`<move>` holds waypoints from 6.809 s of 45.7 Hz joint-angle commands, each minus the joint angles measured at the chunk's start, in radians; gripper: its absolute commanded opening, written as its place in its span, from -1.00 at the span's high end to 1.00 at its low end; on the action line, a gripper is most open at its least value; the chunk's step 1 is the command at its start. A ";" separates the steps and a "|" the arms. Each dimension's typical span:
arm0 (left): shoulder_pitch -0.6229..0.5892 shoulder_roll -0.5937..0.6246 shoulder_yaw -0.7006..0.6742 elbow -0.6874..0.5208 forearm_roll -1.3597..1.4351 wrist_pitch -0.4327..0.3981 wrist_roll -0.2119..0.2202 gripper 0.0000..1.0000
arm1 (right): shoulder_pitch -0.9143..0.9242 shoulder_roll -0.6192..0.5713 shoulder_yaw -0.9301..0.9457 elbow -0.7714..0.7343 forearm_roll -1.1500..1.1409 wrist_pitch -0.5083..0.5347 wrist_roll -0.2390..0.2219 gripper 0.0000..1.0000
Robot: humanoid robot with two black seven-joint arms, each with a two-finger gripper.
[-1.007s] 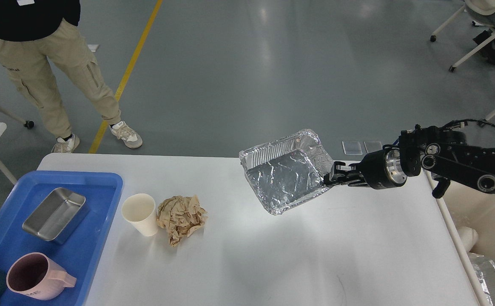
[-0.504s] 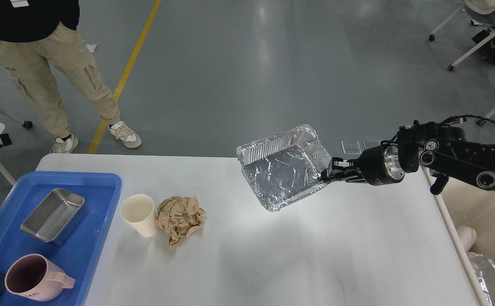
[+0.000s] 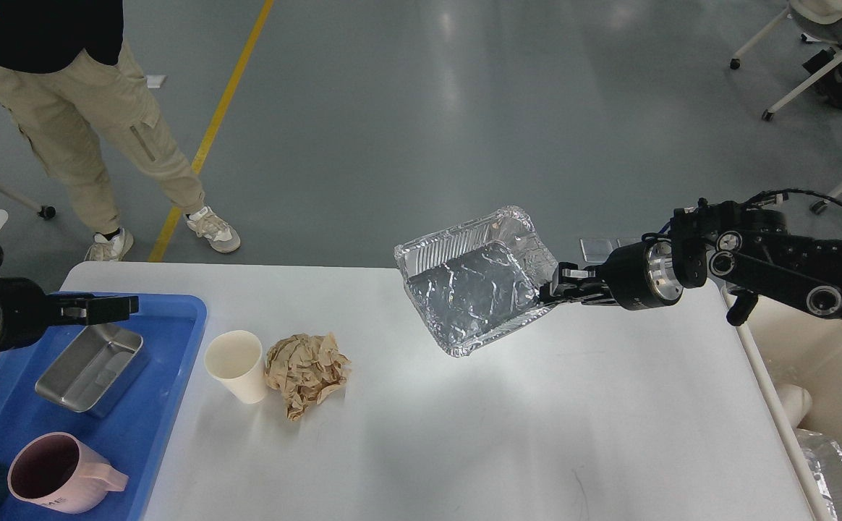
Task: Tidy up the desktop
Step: 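Move the left gripper to the white paper cup and grasp it, then lift the paper cup and carry it over the held foil tray, then release the cup into the foil tray and withdraw the left gripper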
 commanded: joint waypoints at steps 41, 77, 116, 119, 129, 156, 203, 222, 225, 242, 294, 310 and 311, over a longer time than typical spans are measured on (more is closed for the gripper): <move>-0.178 -0.266 0.328 0.178 0.136 0.088 -0.025 -0.92 | -0.001 -0.037 0.002 0.031 0.001 -0.012 0.000 1.00; -0.200 -0.283 0.375 0.304 0.218 0.130 -0.275 0.90 | -0.013 -0.075 0.003 0.041 0.001 -0.017 0.002 1.00; -0.163 -0.042 0.364 0.185 0.101 0.222 -0.387 1.00 | -0.027 -0.077 -0.006 0.036 0.000 -0.029 0.002 1.00; -0.158 -0.004 0.343 0.151 0.045 0.222 -0.388 1.00 | -0.027 -0.072 -0.006 0.034 -0.002 -0.029 0.002 1.00; -0.065 0.171 0.213 -0.039 -0.123 0.236 -0.400 1.00 | -0.029 -0.068 -0.012 0.038 0.000 -0.030 0.000 1.00; -0.362 0.308 -0.048 -0.130 -0.375 -0.002 -0.348 0.98 | -0.026 -0.061 -0.006 0.045 0.000 -0.041 0.000 1.00; -1.097 -0.687 0.671 0.339 -0.015 -0.088 -0.284 0.96 | -0.012 -0.054 0.000 0.080 0.000 -0.049 0.000 1.00; -1.091 -0.889 0.755 0.496 -0.009 -0.037 -0.265 0.92 | -0.012 -0.061 0.000 0.096 0.000 -0.052 0.000 1.00; -1.086 -0.895 0.769 0.497 -0.010 -0.021 -0.261 0.85 | -0.012 -0.063 0.002 0.096 0.000 -0.052 0.000 1.00; -1.060 -0.896 0.765 0.496 -0.041 -0.017 -0.209 -0.26 | -0.009 -0.068 -0.001 0.100 -0.002 -0.052 0.000 1.00; -0.016 -0.209 -0.200 0.074 -0.317 0.403 0.020 -0.84 | -0.021 -0.106 -0.010 0.099 0.000 -0.054 -0.001 1.00; 0.246 -0.125 -0.413 0.005 -0.781 0.480 0.046 -0.84 | -0.020 -0.117 -0.009 0.100 0.000 -0.054 -0.001 1.00; 0.266 -0.116 -0.413 -0.010 -0.803 0.484 0.052 -0.84 | -0.020 -0.118 -0.009 0.102 0.000 -0.054 -0.001 1.00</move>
